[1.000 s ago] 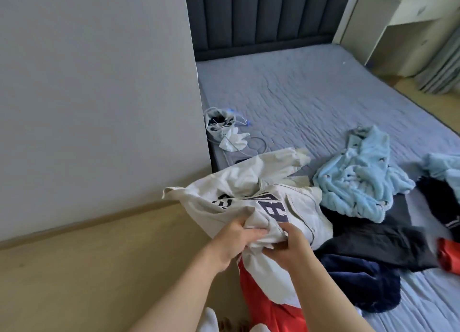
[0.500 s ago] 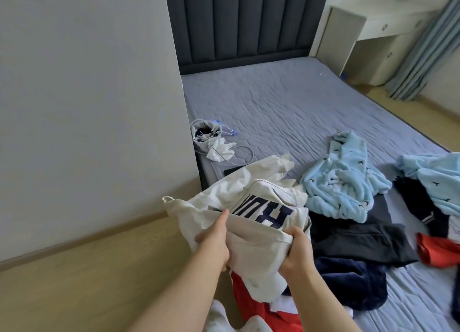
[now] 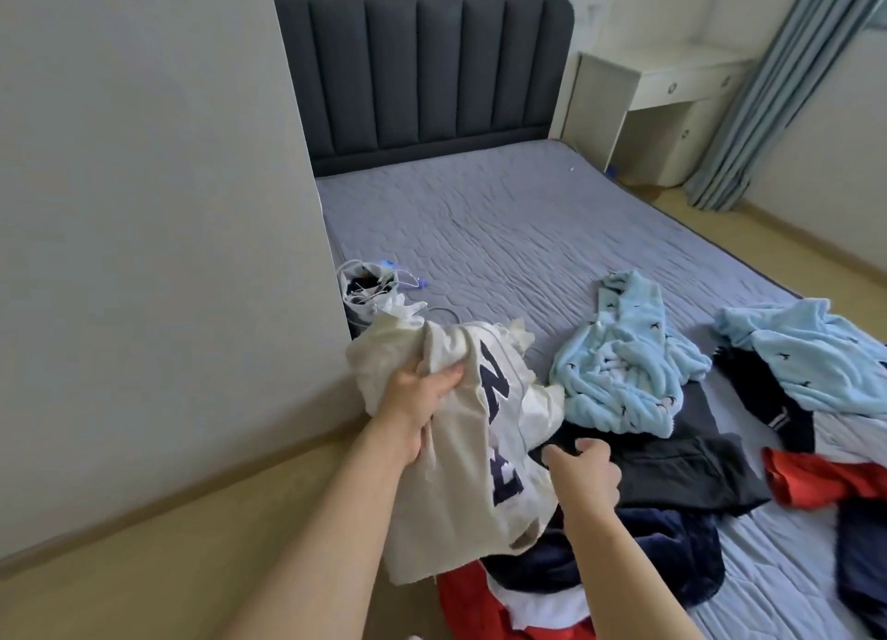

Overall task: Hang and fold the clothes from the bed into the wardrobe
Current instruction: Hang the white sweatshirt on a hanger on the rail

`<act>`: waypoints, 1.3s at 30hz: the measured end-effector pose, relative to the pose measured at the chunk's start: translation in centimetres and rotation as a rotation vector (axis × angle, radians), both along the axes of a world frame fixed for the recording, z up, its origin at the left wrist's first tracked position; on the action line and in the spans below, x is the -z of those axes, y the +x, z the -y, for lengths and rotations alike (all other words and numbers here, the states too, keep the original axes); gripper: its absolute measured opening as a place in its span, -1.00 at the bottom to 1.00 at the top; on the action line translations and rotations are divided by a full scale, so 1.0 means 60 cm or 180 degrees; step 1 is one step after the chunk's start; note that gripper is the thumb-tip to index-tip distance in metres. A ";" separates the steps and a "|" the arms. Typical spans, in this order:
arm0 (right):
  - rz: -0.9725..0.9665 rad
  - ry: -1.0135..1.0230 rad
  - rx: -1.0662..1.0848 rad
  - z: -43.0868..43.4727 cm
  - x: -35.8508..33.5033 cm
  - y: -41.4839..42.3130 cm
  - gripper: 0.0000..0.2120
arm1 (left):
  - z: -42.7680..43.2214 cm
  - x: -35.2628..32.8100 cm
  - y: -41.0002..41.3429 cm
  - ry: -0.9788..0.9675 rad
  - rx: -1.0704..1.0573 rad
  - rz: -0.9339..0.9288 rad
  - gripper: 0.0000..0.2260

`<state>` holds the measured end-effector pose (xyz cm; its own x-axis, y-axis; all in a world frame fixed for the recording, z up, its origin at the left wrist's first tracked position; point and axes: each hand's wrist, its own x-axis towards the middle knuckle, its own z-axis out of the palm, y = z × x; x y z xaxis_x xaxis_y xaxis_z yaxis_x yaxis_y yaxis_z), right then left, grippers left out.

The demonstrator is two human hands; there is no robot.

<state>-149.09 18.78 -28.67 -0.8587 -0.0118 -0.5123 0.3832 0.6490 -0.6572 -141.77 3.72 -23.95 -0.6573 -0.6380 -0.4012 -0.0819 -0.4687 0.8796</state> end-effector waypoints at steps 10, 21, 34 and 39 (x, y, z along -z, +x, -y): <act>0.0245 -0.2504 0.0041 0.046 -0.117 -0.030 -0.66 | 0.041 -0.151 0.064 -0.1829 0.1792 -0.0482 -0.75; 0.0910 -0.2984 0.0759 0.032 -0.072 -0.027 -0.71 | 0.074 -0.053 0.065 -0.2385 0.0311 0.0861 -0.71; -0.0691 -0.0151 -0.1808 0.045 -0.022 -0.008 -0.37 | 0.047 -0.090 0.109 -0.1774 0.0847 -0.0750 -0.61; -0.0990 0.0129 -0.2151 0.081 -0.033 -0.025 -0.84 | 0.068 -0.098 0.116 -0.2018 0.0608 -0.0438 -0.70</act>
<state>-150.59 13.89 -26.69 -0.7764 -0.5750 -0.2580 -0.3078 0.7033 -0.6408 -134.84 -0.37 -18.05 -0.8002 -0.5899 0.1077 0.0202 0.1530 0.9880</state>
